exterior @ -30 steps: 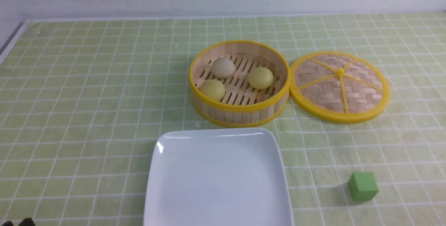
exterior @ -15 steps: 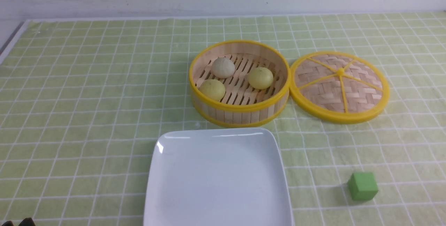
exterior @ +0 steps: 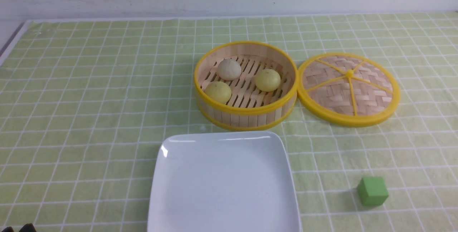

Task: Put the steamed buns into the plate on the green tablecloth.
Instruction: 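Reach toward a bun in the bamboo steamer with the right gripper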

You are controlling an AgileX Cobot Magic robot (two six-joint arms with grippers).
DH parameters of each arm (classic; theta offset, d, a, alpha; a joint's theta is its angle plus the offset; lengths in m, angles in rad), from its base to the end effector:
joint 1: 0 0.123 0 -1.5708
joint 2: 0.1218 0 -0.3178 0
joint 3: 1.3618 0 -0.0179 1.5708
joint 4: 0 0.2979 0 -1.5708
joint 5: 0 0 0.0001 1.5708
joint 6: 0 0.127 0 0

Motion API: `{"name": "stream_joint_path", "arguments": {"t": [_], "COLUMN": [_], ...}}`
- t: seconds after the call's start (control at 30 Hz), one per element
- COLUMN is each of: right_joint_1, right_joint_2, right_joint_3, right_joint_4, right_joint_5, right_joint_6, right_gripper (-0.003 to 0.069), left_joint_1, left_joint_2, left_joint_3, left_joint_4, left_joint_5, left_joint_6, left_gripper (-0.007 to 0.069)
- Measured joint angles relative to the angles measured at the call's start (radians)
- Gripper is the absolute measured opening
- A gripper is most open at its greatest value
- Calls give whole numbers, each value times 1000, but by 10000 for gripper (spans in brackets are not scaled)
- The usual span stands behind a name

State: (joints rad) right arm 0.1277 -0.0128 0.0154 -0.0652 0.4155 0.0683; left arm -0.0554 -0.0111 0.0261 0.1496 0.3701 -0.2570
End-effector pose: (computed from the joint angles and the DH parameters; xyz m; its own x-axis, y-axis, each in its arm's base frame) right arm 0.0991 0.0093 0.1593 -0.3224 -0.0327 -0.9460 -0.0998 0.9950 -0.0004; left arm 0.1015 0.0012 0.1606 -0.2879 -0.1012 -0.9523 -0.0302 0.9949 -0.0966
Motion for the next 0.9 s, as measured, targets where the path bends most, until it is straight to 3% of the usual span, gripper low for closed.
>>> {"name": "stream_joint_path", "arguments": {"t": [0.33, 0.5, 0.63, 0.9], "right_joint_1": [0, 0, 0, 0], "right_joint_2": [0, 0, 0, 0], "right_joint_3": [0, 10, 10, 7], "right_joint_4": [-18, 243, 420, 473], "right_joint_5": [-4, -56, -70, -167], "right_joint_6": [6, 229, 350, 378], "right_gripper": [240, 240, 240, 240], "left_joint_1": [0, 0, 0, 0], "left_joint_2": [0, 0, 0, 0], "left_joint_3": [0, 1, 1, -19], "left_joint_4": [-36, -394, -564, -618], "left_joint_5": [-2, -28, -39, -81], "left_joint_6": [-42, -358, -524, -547], "left_gripper": [242, 242, 242, 211]}}
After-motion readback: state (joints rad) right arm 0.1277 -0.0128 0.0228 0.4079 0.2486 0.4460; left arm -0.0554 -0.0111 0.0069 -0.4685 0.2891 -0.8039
